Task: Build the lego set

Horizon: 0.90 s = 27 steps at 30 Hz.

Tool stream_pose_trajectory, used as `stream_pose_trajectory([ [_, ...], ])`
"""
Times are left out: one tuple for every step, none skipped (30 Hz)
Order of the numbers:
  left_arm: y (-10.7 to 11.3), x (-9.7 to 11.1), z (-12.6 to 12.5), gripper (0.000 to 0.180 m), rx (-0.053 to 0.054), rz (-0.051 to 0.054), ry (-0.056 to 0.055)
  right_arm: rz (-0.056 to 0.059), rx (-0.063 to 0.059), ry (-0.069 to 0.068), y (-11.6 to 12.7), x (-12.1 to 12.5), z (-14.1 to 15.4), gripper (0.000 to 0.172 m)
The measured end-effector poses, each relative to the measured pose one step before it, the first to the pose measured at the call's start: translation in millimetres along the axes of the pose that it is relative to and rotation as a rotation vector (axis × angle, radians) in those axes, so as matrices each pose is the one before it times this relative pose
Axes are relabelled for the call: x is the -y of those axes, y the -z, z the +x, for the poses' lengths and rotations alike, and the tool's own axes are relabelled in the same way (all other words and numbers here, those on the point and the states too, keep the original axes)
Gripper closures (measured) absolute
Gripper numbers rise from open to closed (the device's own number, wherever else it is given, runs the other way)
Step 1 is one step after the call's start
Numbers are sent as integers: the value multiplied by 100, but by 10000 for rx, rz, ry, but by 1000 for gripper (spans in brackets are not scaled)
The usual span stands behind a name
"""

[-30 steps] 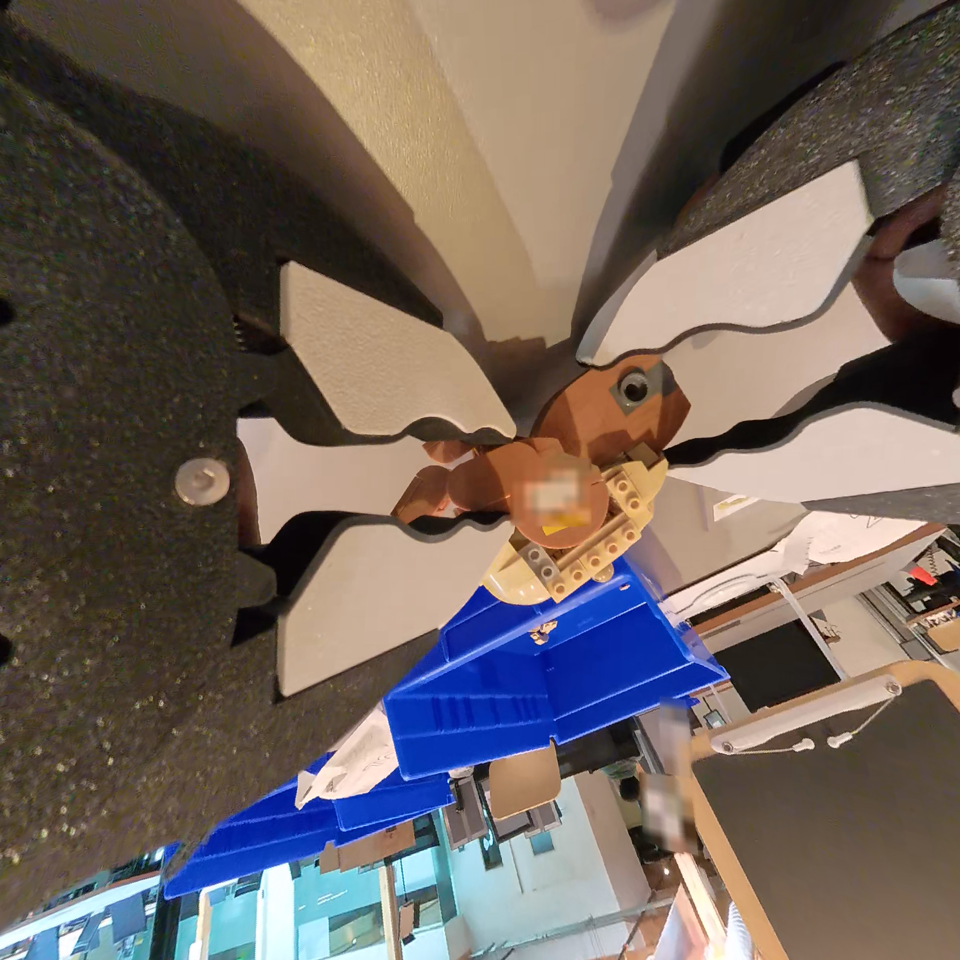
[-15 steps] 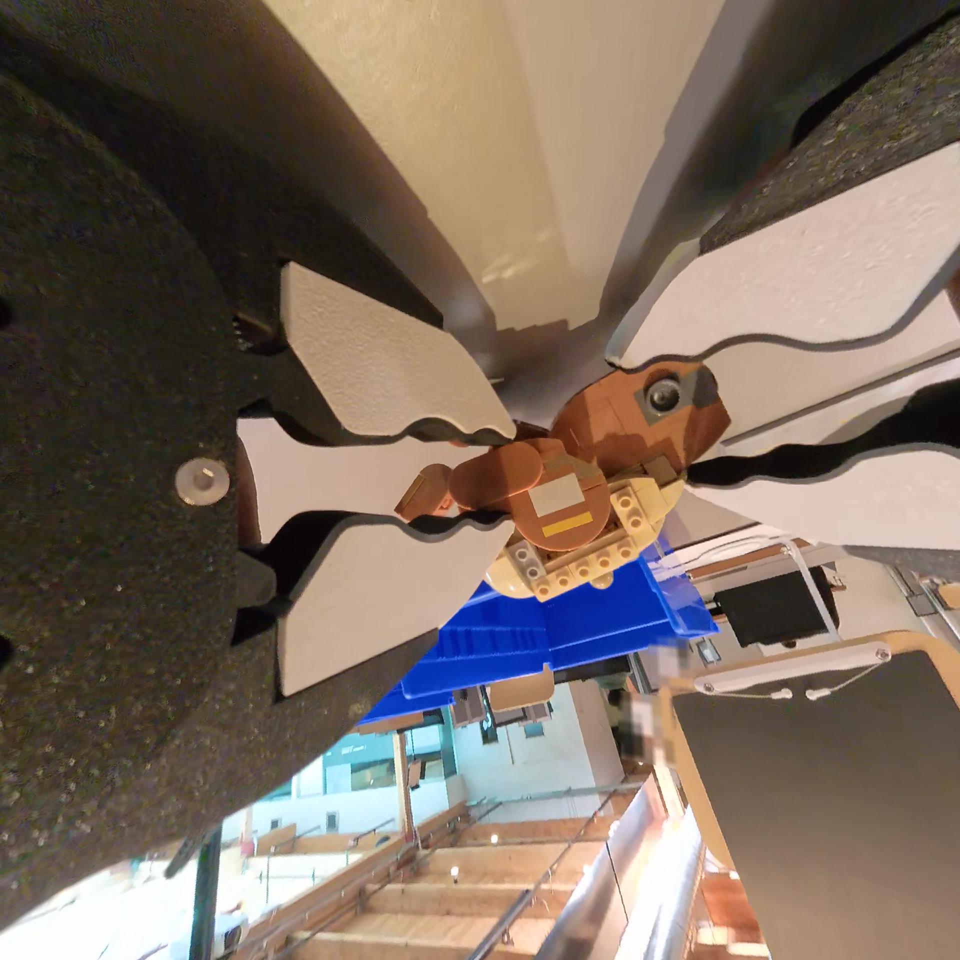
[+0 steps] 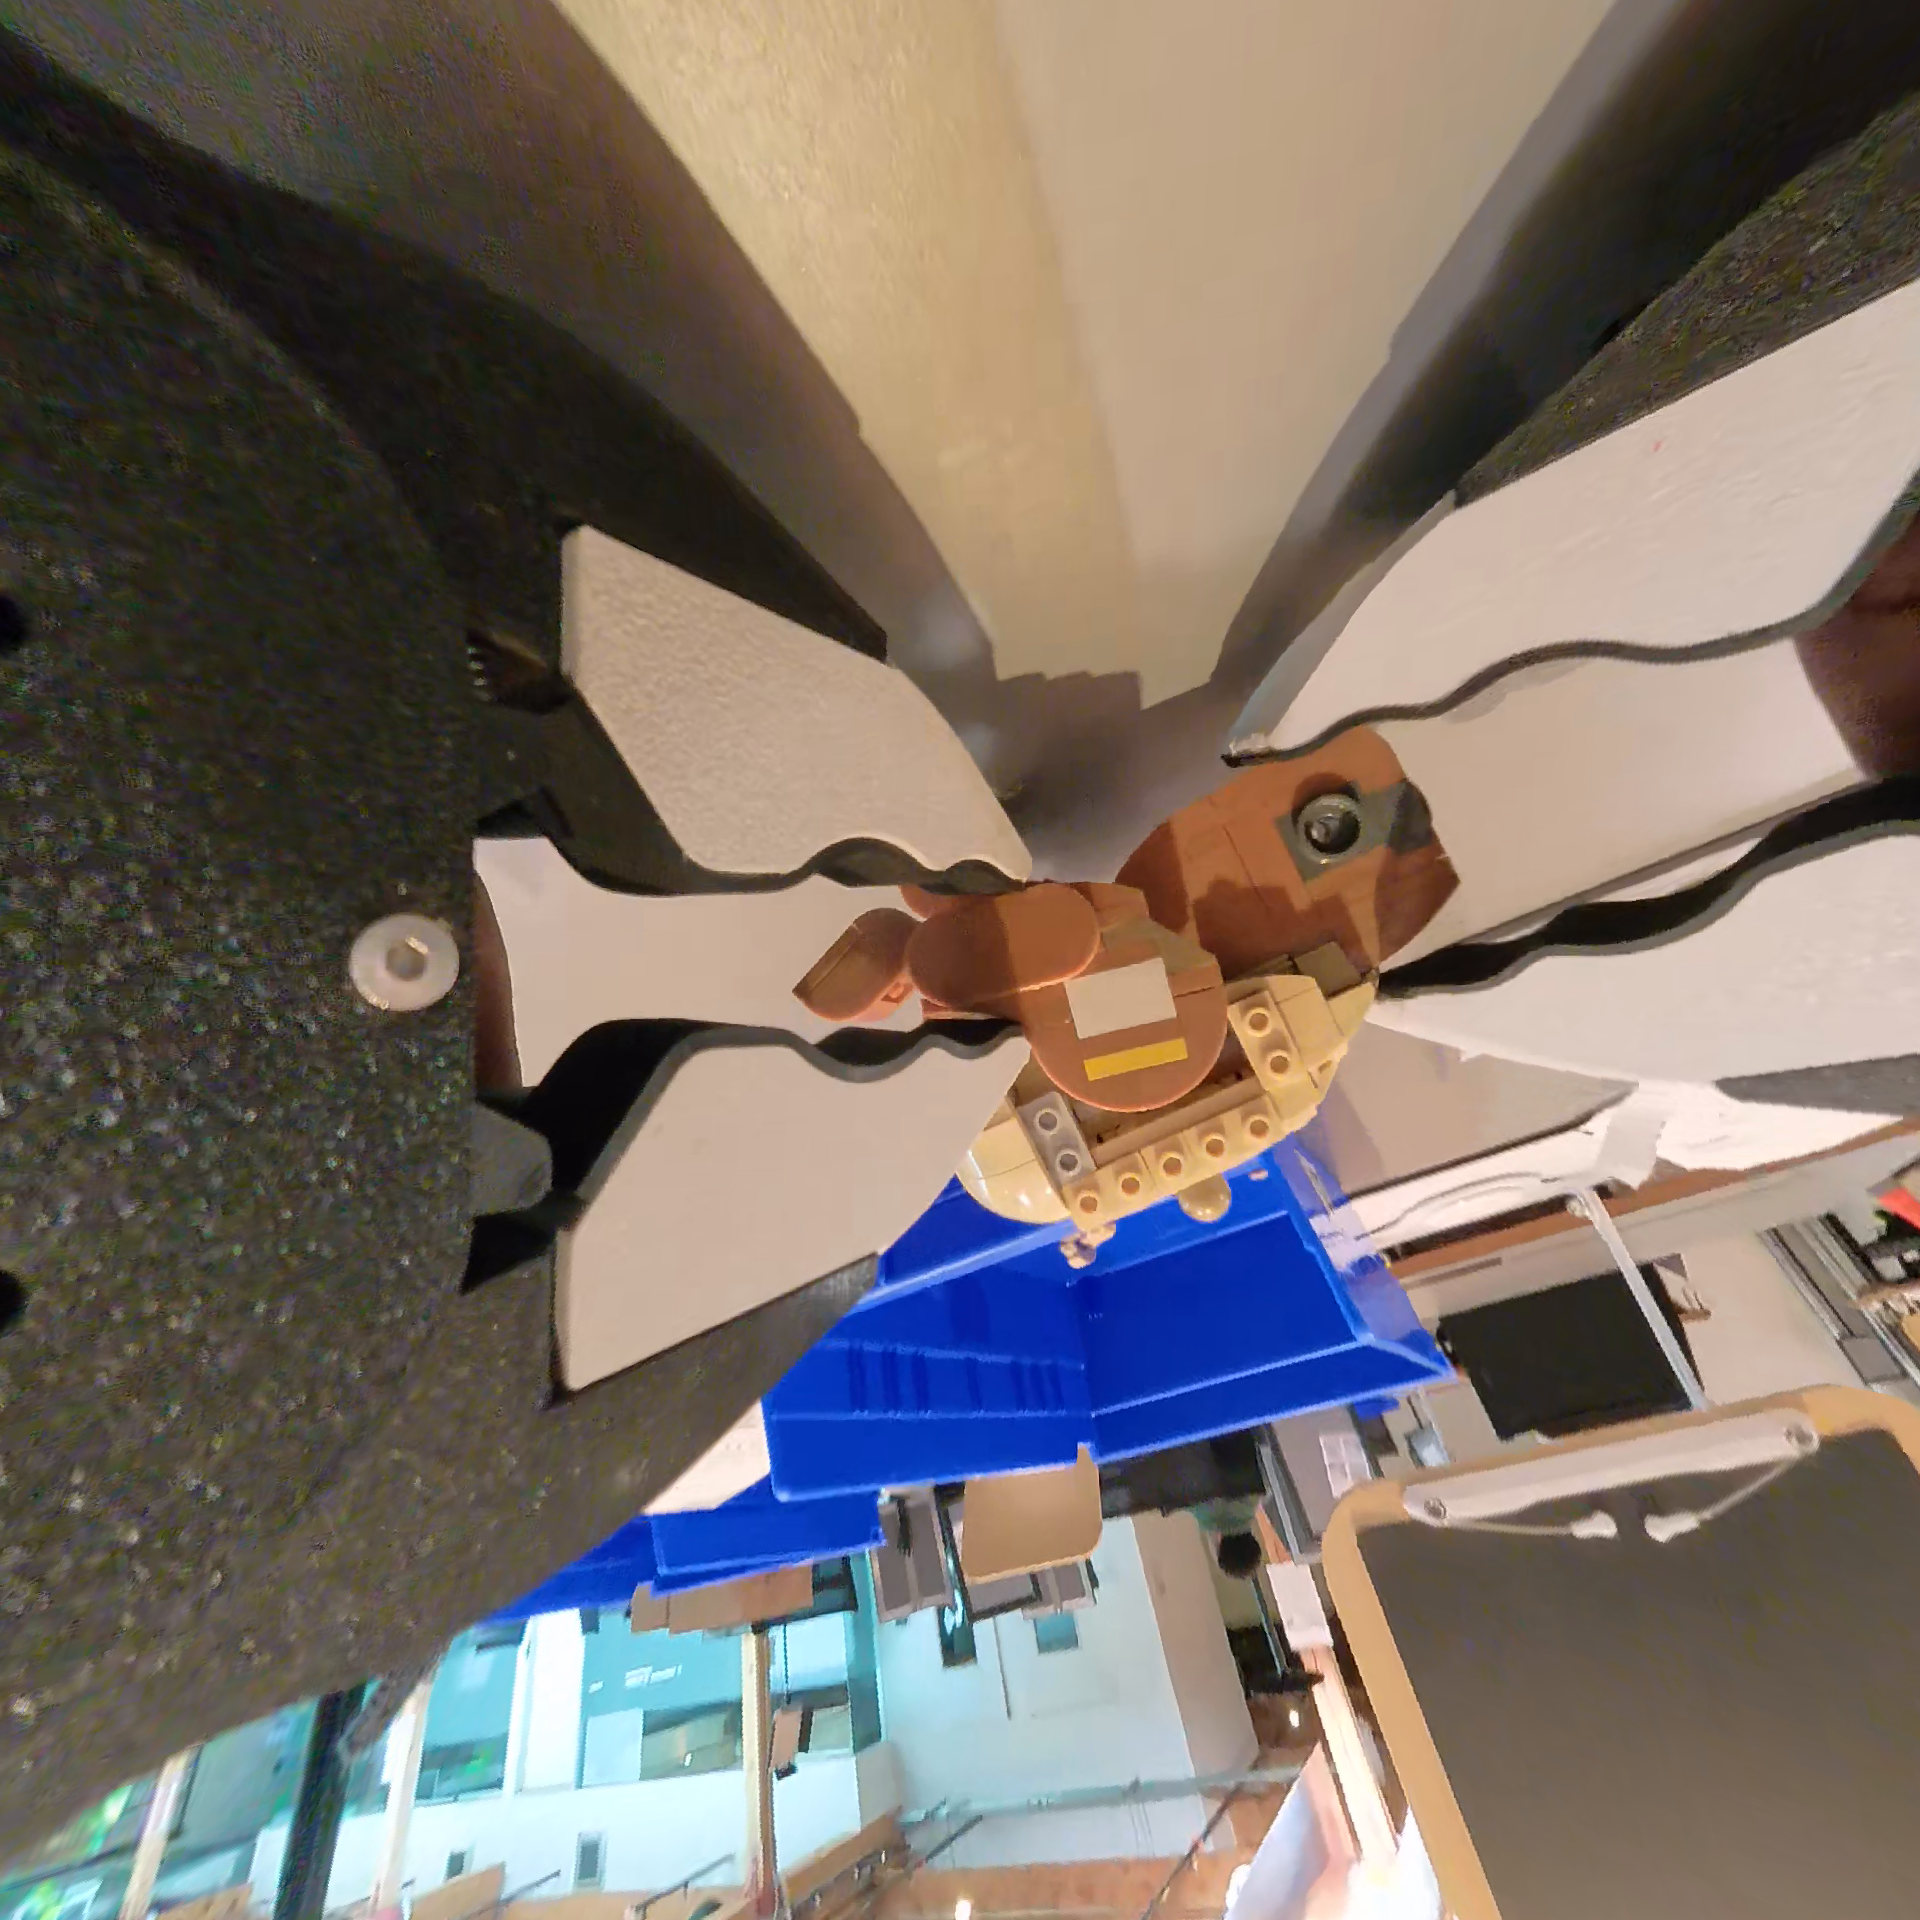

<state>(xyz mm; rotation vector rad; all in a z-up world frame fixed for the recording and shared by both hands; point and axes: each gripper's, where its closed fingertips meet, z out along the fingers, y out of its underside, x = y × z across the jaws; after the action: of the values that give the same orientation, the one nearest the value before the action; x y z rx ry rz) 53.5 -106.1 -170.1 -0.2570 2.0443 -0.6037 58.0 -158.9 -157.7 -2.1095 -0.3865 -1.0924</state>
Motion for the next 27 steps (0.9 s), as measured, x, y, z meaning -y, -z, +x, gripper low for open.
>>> stream_pose_trajectory([
  [-44,-62,-14,130,-123,69,90,-25,187,-123,-110,-2,53,149],
  [-79,-91,-47,130,-100,33,105,-28,179,-134,-126,2,69,149],
  [-86,-105,-49,130,-88,-1,107,-3,158,-119,-135,23,66,150],
  [-60,-66,-87,130,-43,2,99,19,109,-112,-156,1,98,150],
  [-53,-58,-104,131,-3,-14,65,50,87,-135,-163,-2,71,149],
  [-41,-83,-66,130,-11,-35,47,62,130,-187,-142,-40,31,149],
  [-20,-69,0,130,-64,-35,89,78,173,-245,-119,-32,33,149],
  [-1,-13,19,130,-93,3,181,40,166,-244,-135,-110,52,150],
  [6,29,-7,130,-99,37,239,71,123,-174,-81,-50,123,150],
  [41,86,24,130,-137,40,232,87,130,-158,-63,-23,156,150],
  [30,97,8,130,-142,8,221,63,148,-140,-77,-60,157,150],
  [5,29,-12,130,-148,-46,236,85,186,-79,-83,-16,94,150],
  [-9,-26,-7,130,-153,-89,208,93,197,-71,-85,-8,80,150],
  [-16,-9,-7,130,-150,-82,199,62,213,-126,-84,-15,99,150],
  [-33,-50,14,130,-182,-107,251,65,258,-169,-69,20,65,150],
  [-52,-92,65,130,-220,-120,266,72,288,-187,-72,24,61,150],
  [-52,-75,111,130,-255,-79,311,62,295,-176,-81,-1,85,150],
  [-48,-47,121,130,-274,-25,358,52,297,-156,-82,-6,88,150],
  [-38,-27,131,130,-292,6,401,38,298,-132,-94,-18,92,150],
  [-40,-41,123,130,-310,17,408,-6,319,-106,-101,-41,70,150],
  [-29,-53,124,129,-313,9,384,-46,341,-75,-69,-26,56,150],
  [41,76,-58,130,-164,111,269,-105,326,-47,-50,-54,106,150],
  [62,107,-95,130,-102,90,129,-147,319,-25,-21,-49,119,150],
  [44,29,-82,130,-94,11,115,-131,317,-20,-13,-1,84,150],
  [19,-8,-86,130,-69,-4,81,-145,282,-16,-30,-14,98,150],
  [38,22,-89,130,-49,8,79,-182,215,11,-42,-54,118,150],
  [58,5,15,129,-102,8,84,-176,139,68,-60,-52,138,150],
])
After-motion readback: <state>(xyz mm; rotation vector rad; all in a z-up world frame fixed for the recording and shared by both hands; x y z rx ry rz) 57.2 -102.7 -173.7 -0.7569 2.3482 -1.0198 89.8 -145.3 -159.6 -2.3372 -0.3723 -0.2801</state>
